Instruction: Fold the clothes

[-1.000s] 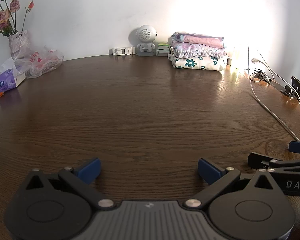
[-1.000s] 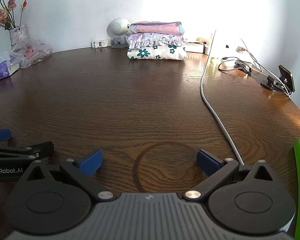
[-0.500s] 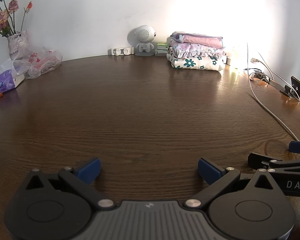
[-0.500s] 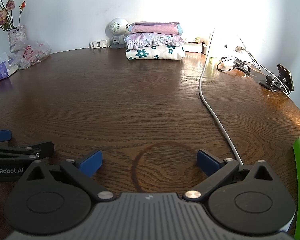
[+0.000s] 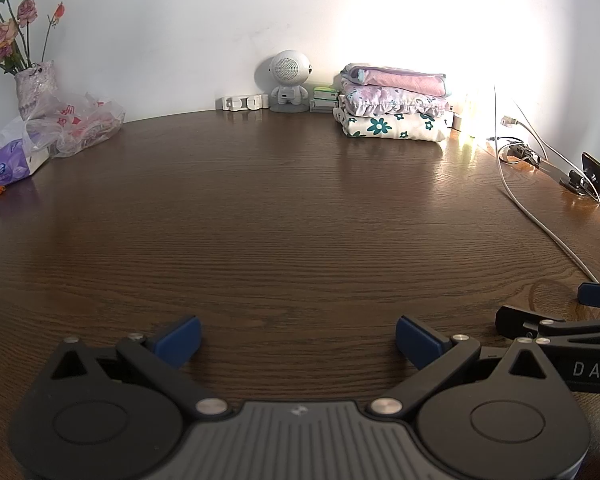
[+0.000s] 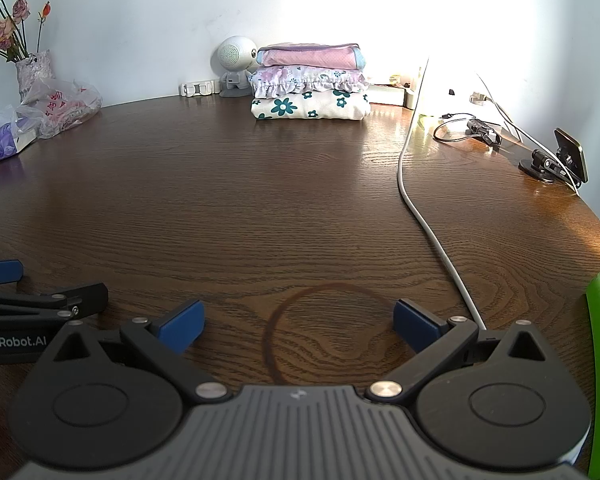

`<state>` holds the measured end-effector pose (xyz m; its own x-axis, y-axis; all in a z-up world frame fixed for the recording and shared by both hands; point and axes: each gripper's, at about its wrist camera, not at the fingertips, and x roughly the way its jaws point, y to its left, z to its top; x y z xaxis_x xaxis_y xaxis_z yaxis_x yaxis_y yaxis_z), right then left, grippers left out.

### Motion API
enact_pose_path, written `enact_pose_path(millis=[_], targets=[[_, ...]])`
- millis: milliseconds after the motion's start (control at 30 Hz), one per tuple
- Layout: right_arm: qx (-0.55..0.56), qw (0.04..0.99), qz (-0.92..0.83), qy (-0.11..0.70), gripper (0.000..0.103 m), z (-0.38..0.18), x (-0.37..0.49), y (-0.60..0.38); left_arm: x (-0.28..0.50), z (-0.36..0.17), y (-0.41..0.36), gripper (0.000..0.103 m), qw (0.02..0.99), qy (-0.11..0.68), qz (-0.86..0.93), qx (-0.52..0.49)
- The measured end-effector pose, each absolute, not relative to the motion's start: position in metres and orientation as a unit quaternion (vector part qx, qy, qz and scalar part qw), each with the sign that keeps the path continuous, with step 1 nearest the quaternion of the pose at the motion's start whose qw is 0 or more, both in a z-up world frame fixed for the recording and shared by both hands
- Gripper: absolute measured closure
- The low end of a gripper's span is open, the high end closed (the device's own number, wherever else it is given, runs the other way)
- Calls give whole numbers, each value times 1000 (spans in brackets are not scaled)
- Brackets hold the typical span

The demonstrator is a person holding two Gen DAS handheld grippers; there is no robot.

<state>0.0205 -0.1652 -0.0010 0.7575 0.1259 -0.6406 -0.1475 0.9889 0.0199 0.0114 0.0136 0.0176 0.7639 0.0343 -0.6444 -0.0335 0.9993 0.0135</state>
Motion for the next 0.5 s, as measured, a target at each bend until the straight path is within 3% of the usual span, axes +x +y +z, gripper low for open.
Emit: enact_pose_path(millis=[500], targets=[[-16,937,73,341,0,0,20,-164,11,18,13,0,939,343,18,1]])
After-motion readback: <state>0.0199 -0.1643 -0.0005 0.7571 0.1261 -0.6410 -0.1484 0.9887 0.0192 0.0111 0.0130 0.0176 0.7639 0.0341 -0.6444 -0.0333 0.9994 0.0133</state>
